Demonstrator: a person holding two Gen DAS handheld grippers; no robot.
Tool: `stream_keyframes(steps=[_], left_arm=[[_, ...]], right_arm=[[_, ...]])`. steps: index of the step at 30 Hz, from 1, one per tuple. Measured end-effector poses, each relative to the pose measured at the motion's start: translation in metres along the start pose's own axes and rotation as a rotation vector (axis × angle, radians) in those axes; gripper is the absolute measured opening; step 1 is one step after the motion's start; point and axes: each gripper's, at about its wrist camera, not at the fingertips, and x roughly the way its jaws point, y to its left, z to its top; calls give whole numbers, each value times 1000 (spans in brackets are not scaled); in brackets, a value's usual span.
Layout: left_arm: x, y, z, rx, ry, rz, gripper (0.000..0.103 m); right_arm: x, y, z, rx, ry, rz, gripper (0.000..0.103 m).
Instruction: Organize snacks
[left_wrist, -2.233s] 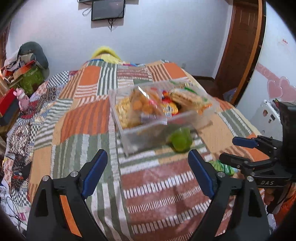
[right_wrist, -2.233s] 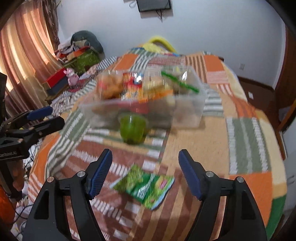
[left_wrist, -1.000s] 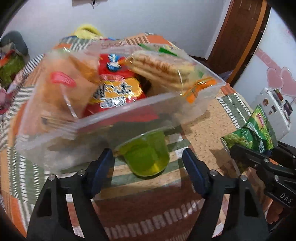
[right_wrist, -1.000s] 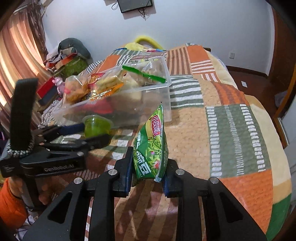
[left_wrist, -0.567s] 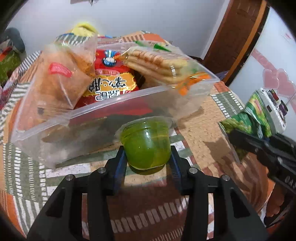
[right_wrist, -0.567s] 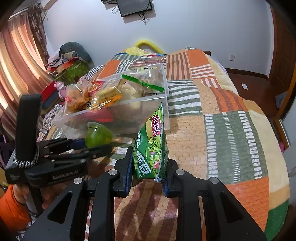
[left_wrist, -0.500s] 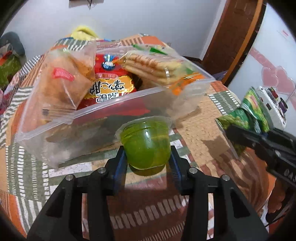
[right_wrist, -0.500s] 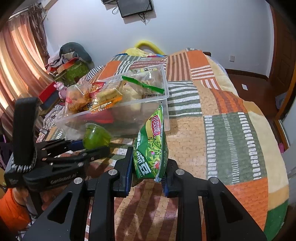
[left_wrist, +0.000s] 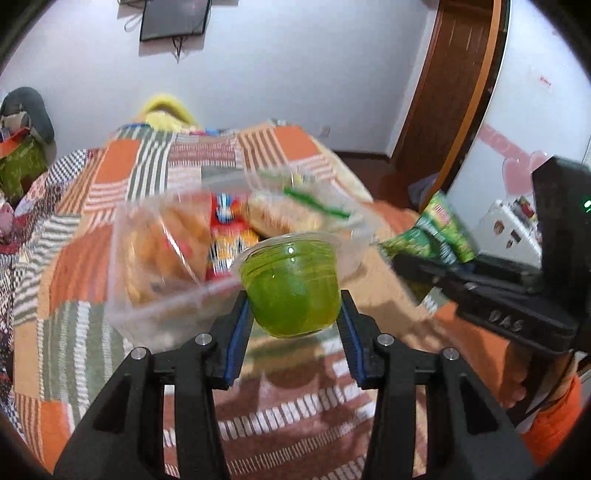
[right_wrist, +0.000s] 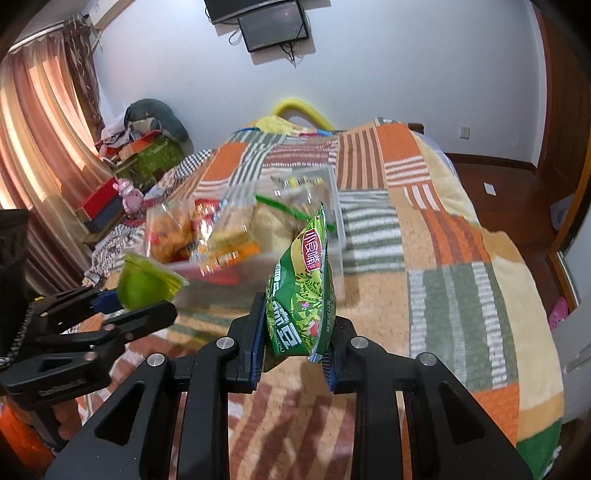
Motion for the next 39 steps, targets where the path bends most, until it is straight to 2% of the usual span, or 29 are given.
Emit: stream_keyframes(steps=[6, 11, 19, 26, 30, 33, 36, 39], left_arm=[[1, 8, 24, -19, -43, 28, 45], [18, 19, 38, -34, -37, 57, 45], [43, 29, 45, -53, -20, 82, 45], [58, 29, 41, -49, 2, 84, 45], [58, 24, 39, -16, -12, 122, 48], [58, 23, 36, -14, 3, 105, 51], [56, 21, 37, -6, -3, 115, 55], [48, 21, 36, -9, -17, 118, 61]], right_arm=[[13, 9, 22, -20, -26, 1, 23], [28, 11, 35, -19, -26, 1, 23], [51, 7, 45, -35, 10, -2, 23], [64, 4, 42, -35, 38, 16, 23], [66, 4, 41, -39, 49, 8, 26], [64, 2, 40, -39, 55, 2, 27], [60, -1, 40, -27, 51, -2, 36], [50, -4, 39, -17, 43, -2, 40]])
